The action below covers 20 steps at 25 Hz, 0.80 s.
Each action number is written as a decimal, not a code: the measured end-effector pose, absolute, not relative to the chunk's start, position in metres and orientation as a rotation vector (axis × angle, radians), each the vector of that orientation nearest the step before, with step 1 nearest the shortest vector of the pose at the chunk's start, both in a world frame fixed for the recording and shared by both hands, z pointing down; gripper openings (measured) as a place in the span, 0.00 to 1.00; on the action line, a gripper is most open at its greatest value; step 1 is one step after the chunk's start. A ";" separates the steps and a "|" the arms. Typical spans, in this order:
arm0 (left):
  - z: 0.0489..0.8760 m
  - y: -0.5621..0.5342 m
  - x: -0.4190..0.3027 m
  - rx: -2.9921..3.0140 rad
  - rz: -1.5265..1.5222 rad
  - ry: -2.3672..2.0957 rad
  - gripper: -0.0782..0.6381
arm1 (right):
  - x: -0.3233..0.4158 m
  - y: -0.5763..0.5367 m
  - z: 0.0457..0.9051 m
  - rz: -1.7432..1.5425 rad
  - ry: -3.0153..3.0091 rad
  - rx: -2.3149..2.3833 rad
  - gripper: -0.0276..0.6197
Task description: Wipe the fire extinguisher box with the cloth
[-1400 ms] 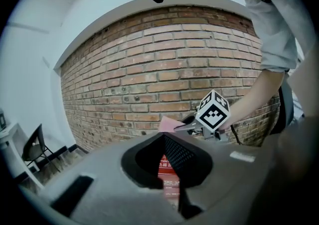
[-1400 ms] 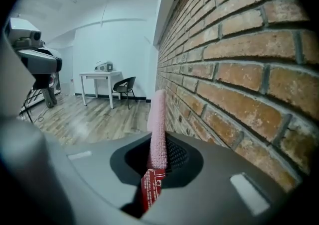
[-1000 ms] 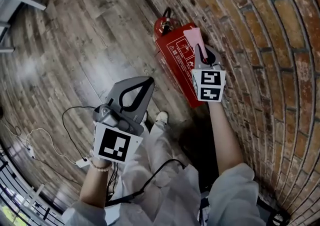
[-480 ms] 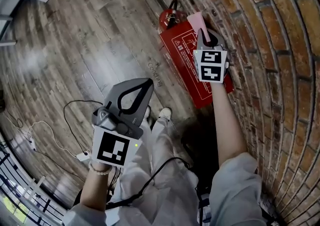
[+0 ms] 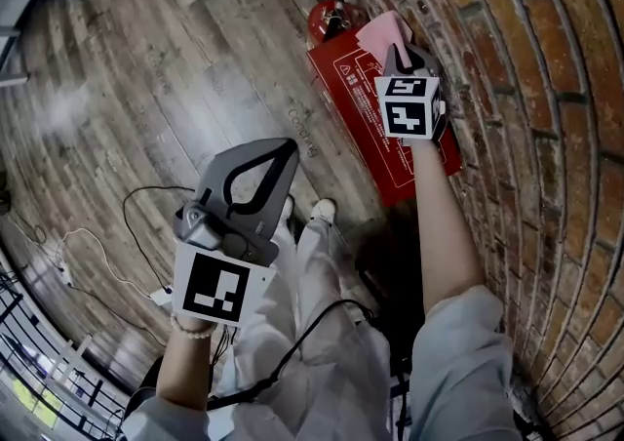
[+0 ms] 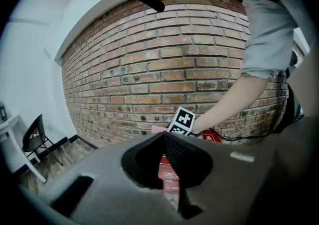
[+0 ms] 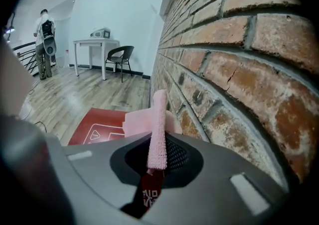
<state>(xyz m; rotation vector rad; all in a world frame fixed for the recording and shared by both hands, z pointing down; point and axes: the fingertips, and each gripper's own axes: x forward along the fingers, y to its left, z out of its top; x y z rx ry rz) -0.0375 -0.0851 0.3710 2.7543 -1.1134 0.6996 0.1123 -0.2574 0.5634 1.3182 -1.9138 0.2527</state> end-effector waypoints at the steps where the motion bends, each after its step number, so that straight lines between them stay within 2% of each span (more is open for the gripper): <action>1: 0.371 -0.085 -0.037 2.754 0.699 -1.111 0.10 | 0.113 -0.256 0.565 0.259 -1.908 1.316 0.07; 20: 0.371 -0.082 -0.018 2.794 0.696 -1.054 0.10 | 0.135 -0.222 0.573 0.283 -1.902 1.301 0.07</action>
